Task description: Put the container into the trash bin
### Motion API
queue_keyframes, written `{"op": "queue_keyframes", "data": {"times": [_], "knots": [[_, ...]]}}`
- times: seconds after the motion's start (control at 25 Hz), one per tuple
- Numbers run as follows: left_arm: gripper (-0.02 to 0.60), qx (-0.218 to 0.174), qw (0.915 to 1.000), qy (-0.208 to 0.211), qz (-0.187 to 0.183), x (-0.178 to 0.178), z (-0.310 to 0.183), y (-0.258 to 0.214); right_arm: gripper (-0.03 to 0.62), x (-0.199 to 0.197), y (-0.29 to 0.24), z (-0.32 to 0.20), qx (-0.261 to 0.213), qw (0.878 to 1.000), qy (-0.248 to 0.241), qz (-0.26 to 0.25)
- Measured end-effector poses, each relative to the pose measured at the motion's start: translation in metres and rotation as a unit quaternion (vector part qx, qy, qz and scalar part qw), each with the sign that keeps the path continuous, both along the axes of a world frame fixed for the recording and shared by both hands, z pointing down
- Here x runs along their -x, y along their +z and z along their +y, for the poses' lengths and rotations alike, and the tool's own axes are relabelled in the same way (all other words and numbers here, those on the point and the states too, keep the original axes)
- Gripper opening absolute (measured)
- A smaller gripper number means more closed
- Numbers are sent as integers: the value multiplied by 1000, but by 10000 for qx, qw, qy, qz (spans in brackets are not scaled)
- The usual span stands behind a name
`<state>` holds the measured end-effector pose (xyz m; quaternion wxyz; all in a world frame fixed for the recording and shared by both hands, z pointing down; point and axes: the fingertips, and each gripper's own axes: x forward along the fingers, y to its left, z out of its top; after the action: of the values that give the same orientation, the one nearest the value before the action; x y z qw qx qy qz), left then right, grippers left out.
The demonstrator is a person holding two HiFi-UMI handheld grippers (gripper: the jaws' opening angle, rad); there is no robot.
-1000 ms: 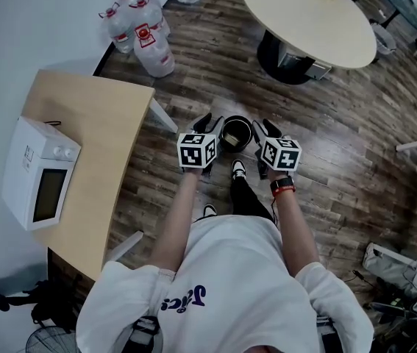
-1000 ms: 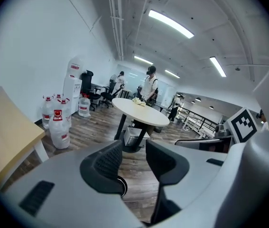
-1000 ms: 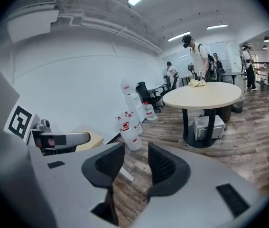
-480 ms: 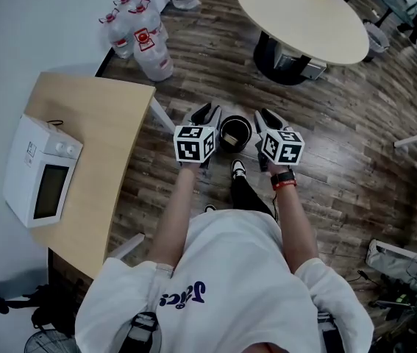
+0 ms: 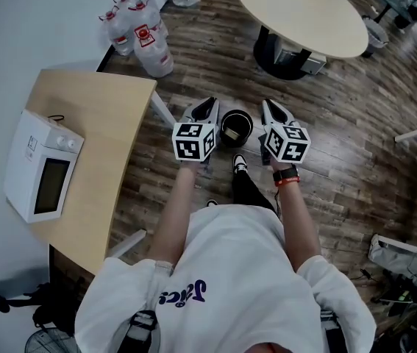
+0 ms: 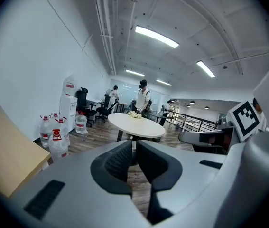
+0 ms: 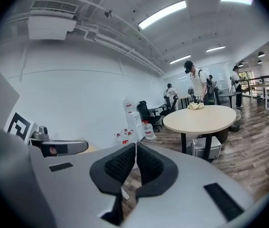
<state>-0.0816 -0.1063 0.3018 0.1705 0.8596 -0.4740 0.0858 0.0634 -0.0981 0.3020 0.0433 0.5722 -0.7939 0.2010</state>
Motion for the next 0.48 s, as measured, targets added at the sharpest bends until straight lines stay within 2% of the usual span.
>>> {"op": "queue_keyframes", "data": {"times": [0.24, 0.48], "knots": [[34, -75, 10000, -24, -17, 5, 7, -3, 15, 3, -9, 9, -160, 9997, 32, 189], [31, -153, 9998, 28, 76, 5, 16, -11, 15, 8, -7, 17, -136, 9997, 48, 174]]}}
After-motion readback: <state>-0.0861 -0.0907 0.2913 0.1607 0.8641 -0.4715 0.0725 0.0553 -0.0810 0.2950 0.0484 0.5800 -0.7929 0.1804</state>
